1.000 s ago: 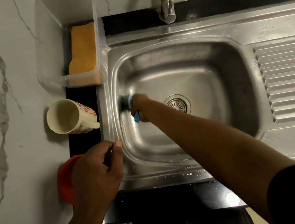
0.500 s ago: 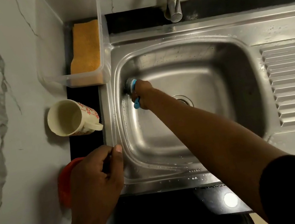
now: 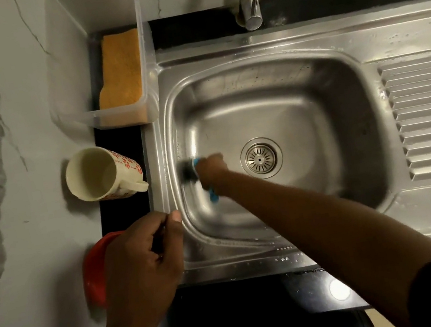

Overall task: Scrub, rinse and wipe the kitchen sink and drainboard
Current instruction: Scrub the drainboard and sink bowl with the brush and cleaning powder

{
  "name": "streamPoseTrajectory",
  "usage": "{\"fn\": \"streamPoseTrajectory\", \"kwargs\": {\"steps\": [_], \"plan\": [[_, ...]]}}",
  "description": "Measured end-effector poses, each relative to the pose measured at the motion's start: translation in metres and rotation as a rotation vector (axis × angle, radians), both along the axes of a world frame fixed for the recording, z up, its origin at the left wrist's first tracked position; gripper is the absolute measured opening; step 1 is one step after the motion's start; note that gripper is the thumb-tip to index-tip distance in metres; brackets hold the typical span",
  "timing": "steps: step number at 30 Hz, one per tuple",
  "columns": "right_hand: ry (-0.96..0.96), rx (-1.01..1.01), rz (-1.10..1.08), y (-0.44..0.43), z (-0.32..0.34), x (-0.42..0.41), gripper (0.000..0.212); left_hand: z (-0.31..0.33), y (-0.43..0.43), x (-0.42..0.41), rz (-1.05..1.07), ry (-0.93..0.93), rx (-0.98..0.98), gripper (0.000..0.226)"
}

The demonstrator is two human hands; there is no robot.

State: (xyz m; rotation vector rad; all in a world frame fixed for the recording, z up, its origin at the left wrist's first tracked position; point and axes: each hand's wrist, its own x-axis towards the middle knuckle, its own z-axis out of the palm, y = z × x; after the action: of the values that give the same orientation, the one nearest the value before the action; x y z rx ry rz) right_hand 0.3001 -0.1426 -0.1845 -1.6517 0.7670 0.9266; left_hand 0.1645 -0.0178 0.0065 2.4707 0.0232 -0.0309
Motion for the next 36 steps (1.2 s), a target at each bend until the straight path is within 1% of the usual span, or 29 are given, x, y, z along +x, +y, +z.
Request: {"fn": "streamPoseTrajectory", "kwargs": {"steps": [1, 2, 5, 7, 9, 12, 16, 17, 19, 20, 21, 23, 24, 26, 28, 30, 32, 34, 36], "plan": [[-0.080, 0.036, -0.041, -0.002, 0.005, 0.017, 0.048, -0.001, 0.001, -0.001, -0.007, 0.001, 0.007, 0.032], [-0.137, 0.012, -0.029, -0.005, 0.008, 0.032, 0.051, -0.003, 0.002, -0.003, -0.010, 0.004, 0.008, 0.032], [-0.241, -0.117, 0.007, -0.011, 0.002, 0.065, 0.047, -0.008, 0.008, -0.009, 0.027, 0.034, -0.023, 0.030], [-0.287, -0.169, 0.064, -0.009, 0.001, 0.062, 0.046, -0.010, 0.012, -0.012, 0.051, 0.031, -0.020, 0.029], [-0.357, -0.189, 0.190, -0.008, -0.008, 0.037, 0.046, -0.009, 0.014, -0.015, 0.057, 0.003, 0.022, 0.032], [-0.434, -0.140, 0.474, -0.020, -0.020, -0.014, 0.038, -0.010, 0.017, -0.017, 0.075, -0.007, 0.050, 0.029], [-0.351, -0.045, 0.850, -0.042, -0.021, -0.057, 0.037, -0.012, 0.019, -0.017, 0.078, -0.004, 0.044, 0.029], [-0.336, -0.039, 0.921, -0.045, -0.019, -0.059, 0.037, -0.012, 0.018, -0.016, 0.068, -0.001, 0.039, 0.030], [-0.379, -0.083, 1.020, -0.048, -0.018, -0.056, 0.035, -0.012, 0.017, -0.017, 0.055, 0.008, 0.008, 0.030], [-0.420, -0.119, 1.017, -0.047, -0.019, -0.052, 0.035, -0.012, 0.016, -0.017, 0.054, 0.010, -0.008, 0.029], [-0.456, -0.140, 0.949, -0.044, -0.020, -0.046, 0.034, -0.012, 0.016, -0.018, 0.054, 0.011, -0.016, 0.029], [-0.494, -0.158, 0.714, -0.035, -0.024, -0.029, 0.033, -0.013, 0.014, -0.020, 0.053, 0.004, -0.001, 0.032], [-0.486, -0.165, 0.618, -0.030, -0.023, -0.018, 0.034, -0.014, 0.013, -0.021, 0.050, -0.004, 0.018, 0.033], [-0.405, -0.150, 0.536, -0.027, -0.023, -0.004, 0.037, -0.014, 0.010, -0.023, 0.043, -0.014, 0.056, 0.033], [-0.290, -0.090, 0.603, -0.033, -0.022, -0.010, 0.040, -0.011, 0.007, -0.024, 0.040, -0.021, 0.062, 0.032], [-0.183, -0.027, 0.757, -0.044, -0.023, -0.034, 0.040, -0.009, 0.003, -0.025, 0.052, -0.013, 0.037, 0.029], [-0.096, 0.046, 0.790, -0.050, -0.027, -0.057, 0.040, -0.011, 0.000, -0.025, 0.057, 0.011, 0.006, 0.032], [-0.082, 0.087, 0.764, -0.053, -0.027, -0.065, 0.037, -0.011, -0.002, -0.025, 0.062, 0.027, -0.032, 0.035], [-0.093, 0.127, 0.782, -0.055, -0.020, -0.062, 0.028, -0.011, -0.005, -0.025, 0.063, 0.031, -0.049, 0.032]]}}
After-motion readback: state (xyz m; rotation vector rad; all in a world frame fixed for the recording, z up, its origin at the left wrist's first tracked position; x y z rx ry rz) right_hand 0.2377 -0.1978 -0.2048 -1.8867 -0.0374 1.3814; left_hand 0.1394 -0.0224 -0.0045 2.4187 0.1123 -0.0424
